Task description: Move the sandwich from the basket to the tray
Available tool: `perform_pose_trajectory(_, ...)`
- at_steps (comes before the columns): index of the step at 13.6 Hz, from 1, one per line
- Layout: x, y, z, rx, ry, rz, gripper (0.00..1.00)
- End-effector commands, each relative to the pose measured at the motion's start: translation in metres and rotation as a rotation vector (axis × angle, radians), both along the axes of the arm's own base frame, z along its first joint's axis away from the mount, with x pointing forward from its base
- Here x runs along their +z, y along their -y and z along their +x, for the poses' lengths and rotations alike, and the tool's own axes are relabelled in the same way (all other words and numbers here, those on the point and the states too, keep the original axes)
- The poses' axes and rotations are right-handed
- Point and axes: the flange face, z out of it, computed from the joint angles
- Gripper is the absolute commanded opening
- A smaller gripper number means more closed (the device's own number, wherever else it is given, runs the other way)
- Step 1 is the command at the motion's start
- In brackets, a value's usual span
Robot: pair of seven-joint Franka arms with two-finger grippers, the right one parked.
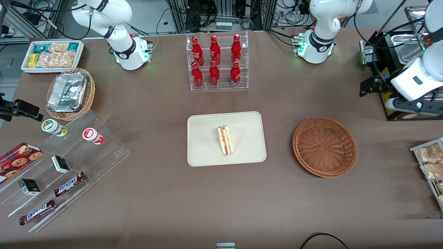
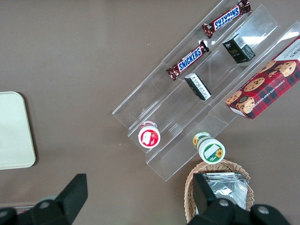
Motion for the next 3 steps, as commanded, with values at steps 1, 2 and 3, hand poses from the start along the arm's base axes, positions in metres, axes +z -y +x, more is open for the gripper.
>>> perform_pose_trajectory(1,0.0226,-0.0069,-0.0131,-0.016,0.012,0.038,1.0)
perform_pose_trajectory(2,0.0253,-0.0066,-0.0152,-0.016,0.018,0.04,1.0)
perform_pose_trajectory(3,0.0246,-0.0058,-0.0153,-0.016,0.017,0.04,1.0)
